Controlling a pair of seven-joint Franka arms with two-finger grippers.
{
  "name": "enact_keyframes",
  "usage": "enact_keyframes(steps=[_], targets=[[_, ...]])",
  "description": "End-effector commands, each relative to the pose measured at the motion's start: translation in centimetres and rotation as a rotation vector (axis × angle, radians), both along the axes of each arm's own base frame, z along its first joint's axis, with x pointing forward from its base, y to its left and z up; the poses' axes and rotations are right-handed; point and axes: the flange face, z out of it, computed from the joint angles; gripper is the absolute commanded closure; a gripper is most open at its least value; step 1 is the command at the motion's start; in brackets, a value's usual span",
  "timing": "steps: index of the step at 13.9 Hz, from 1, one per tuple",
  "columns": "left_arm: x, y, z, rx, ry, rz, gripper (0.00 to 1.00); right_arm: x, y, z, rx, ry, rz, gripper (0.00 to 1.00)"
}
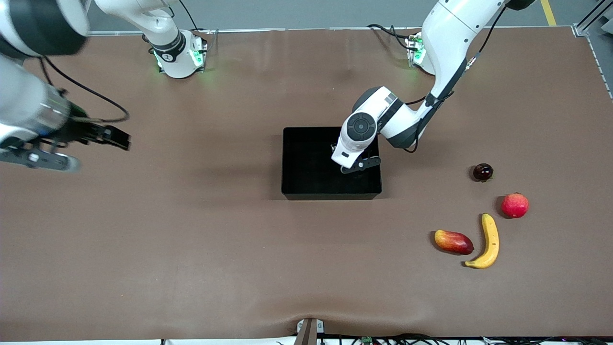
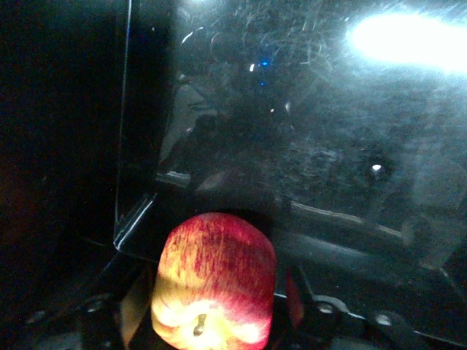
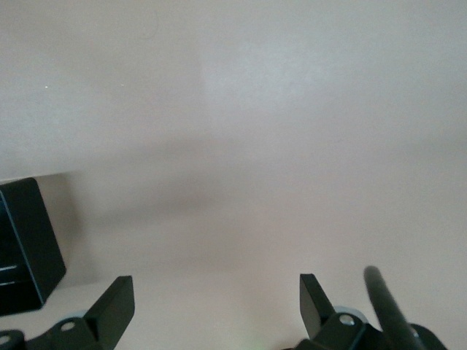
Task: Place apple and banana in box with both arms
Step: 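Lower the apple into the box with the left gripper while the right gripper withdraws, then move the left gripper down to the yellow banana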
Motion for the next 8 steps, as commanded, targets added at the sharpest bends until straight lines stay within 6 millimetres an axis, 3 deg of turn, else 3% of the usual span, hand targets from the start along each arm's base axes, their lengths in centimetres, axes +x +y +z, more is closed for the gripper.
enact_keyframes(steps=[1, 2, 3, 5, 6, 8], targets=[[2.8, 0.3, 5.0, -0.013, -0.084, 0.018, 0.00, -3.2, -4.9, 1.8, 0.008, -0.021, 0.022, 0.00], [5.1, 0.9, 7.8, -0.017, -0.129, 0.032, 0.00, -4.1, -5.8, 2.7, 0.023, -0.036, 0.026, 0.00], [8.4, 2.8, 11.0, -0.024, -0.164, 0.061, 0.00, -5.1, -6.4, 3.9, 0.037, -0.055, 0.019, 0.00], [12.7, 6.1, 16.0, -0.039, -0.183, 0.033, 0.00, -7.4, -6.9, 6.2, 0.049, -0.076, 0.070, 0.00], [14.7, 9.1, 17.2, -0.046, -0.193, 0.033, 0.00, -8.6, -7.4, 7.1, 0.055, -0.084, 0.101, 0.00], [17.8, 16.1, 17.3, -0.073, -0.199, -0.057, 0.00, -10.9, -9.2, 6.9, 0.065, -0.079, 0.089, 0.00]])
